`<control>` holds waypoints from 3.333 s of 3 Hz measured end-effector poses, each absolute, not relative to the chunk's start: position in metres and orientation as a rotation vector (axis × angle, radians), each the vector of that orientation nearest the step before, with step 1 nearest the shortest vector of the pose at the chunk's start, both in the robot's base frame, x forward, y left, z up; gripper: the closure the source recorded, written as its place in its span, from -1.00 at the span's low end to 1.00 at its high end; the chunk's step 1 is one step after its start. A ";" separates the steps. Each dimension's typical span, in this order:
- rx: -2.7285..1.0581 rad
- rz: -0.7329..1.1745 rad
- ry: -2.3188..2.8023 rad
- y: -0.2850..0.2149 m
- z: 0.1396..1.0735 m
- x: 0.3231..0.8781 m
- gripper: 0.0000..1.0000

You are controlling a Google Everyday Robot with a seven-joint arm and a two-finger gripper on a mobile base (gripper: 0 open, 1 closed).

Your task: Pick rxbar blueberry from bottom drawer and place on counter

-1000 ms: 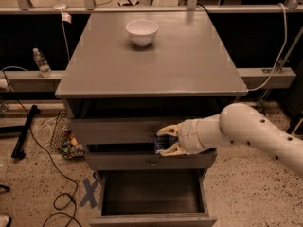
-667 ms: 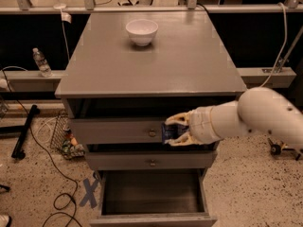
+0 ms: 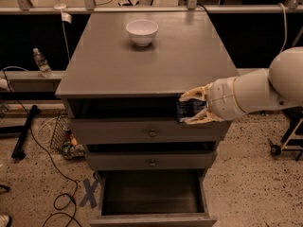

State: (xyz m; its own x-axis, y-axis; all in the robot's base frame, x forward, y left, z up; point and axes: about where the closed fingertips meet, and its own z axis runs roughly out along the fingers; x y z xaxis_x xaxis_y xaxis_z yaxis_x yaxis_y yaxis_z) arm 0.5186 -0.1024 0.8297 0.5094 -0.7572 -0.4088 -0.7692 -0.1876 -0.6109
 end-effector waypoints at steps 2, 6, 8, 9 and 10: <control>-1.944 0.018 1.223 -0.105 0.840 0.529 1.00; -2.163 -0.110 1.201 -0.129 0.901 0.649 1.00; -2.172 -0.149 1.201 -0.117 0.885 0.705 1.00; -2.149 -0.119 1.189 -0.106 0.872 0.728 1.00; -2.146 -0.113 1.188 -0.104 0.869 0.731 0.66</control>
Offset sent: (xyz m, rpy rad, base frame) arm 0.0268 -0.0112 0.0273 0.0309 -0.0442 0.0321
